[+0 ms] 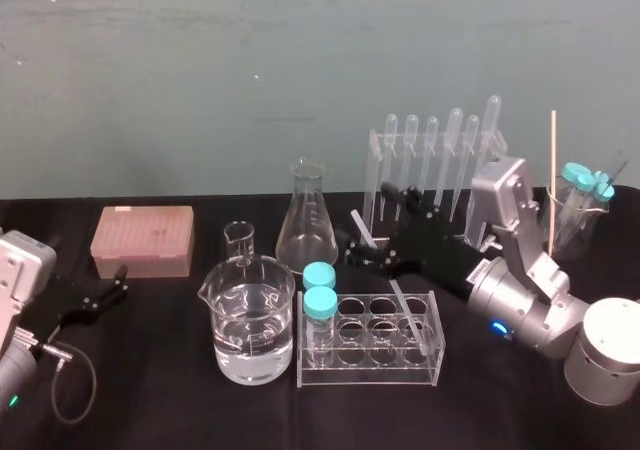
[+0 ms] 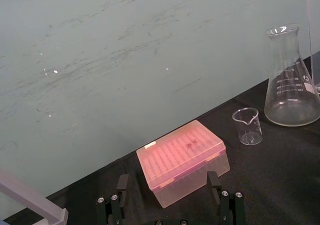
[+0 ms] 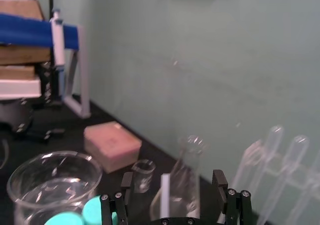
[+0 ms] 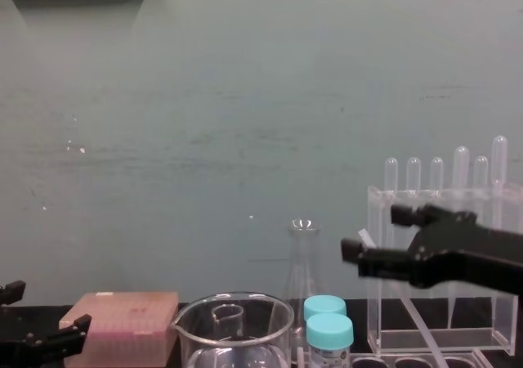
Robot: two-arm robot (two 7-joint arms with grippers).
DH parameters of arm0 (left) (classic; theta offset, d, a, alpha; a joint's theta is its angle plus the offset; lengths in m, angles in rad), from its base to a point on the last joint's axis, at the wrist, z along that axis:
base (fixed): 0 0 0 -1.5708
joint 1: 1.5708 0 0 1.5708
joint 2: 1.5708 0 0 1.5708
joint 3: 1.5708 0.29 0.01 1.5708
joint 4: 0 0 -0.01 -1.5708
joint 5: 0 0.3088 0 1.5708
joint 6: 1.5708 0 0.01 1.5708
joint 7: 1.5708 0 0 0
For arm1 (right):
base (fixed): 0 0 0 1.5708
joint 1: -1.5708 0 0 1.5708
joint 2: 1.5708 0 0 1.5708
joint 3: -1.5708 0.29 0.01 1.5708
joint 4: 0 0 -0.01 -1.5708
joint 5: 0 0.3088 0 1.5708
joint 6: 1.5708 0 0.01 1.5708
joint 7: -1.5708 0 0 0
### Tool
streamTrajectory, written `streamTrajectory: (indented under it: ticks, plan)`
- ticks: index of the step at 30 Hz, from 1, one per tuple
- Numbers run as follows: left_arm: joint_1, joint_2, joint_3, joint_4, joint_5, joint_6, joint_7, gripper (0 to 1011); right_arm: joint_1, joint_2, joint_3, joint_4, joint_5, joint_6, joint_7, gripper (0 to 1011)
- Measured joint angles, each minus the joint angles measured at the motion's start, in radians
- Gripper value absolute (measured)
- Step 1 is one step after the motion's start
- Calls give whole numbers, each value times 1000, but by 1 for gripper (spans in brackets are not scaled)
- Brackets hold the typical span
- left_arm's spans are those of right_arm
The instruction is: Pick up the stirring rod with one hand, then place it down.
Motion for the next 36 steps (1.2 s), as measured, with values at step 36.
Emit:
streamTrajectory:
  ticks: [36]
  plan:
    - [0,0,0,0,0,0,0,1000,-11,-23,21,16,5,116,13,908]
